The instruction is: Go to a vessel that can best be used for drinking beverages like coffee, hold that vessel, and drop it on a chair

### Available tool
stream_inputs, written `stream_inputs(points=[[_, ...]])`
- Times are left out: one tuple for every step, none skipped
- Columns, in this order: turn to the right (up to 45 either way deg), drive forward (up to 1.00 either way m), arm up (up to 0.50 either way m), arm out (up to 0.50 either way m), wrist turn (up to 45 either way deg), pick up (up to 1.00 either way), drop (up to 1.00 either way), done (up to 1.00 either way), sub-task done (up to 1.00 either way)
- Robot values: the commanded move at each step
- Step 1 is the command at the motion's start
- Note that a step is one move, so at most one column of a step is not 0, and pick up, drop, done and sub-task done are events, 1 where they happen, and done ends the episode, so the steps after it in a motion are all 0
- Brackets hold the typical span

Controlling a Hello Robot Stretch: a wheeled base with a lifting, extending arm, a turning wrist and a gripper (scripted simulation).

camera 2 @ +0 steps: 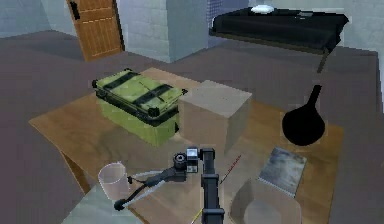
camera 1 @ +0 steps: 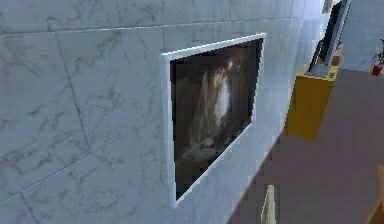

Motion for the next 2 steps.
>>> stream_inputs(points=[[0.0,0.0,0.0,0.0,0.0,0.0,1.0,0.0,0.0],[0.0,0.0,0.1,0.0,0.0,0.0,0.0,0.0,0.0]])
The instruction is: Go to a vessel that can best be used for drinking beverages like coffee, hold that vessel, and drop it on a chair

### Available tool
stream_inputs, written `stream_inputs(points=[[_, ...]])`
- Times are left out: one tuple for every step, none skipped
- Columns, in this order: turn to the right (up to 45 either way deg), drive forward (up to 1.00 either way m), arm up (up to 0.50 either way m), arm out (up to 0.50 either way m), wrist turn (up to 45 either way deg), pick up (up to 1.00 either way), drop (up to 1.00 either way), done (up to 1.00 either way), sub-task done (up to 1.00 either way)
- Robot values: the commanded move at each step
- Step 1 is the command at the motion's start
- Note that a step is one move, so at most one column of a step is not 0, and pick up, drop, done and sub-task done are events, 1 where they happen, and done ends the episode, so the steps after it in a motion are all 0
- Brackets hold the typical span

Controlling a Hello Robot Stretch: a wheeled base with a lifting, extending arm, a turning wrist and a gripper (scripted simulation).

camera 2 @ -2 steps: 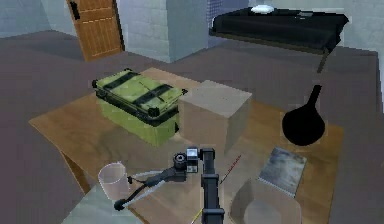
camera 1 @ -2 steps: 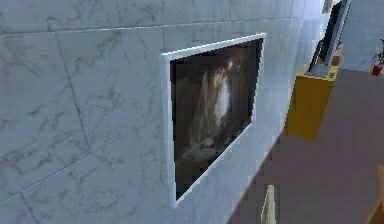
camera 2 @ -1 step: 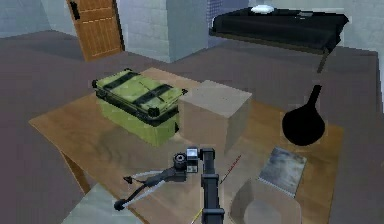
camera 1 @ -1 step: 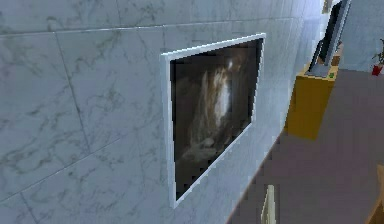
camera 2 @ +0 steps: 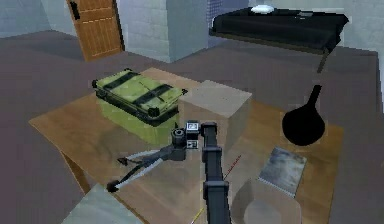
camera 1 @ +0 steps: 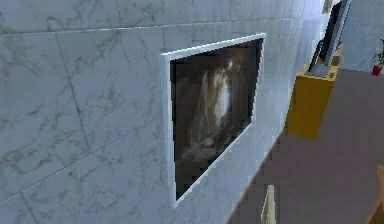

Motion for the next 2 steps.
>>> stream_inputs(points=[[0.0,0.0,0.0,-0.08,0.0,0.0,0.0,0.0,0.0],[0.0,0.0,0.0,0.0,0.0,0.0,0.0,1.0,0.0]])
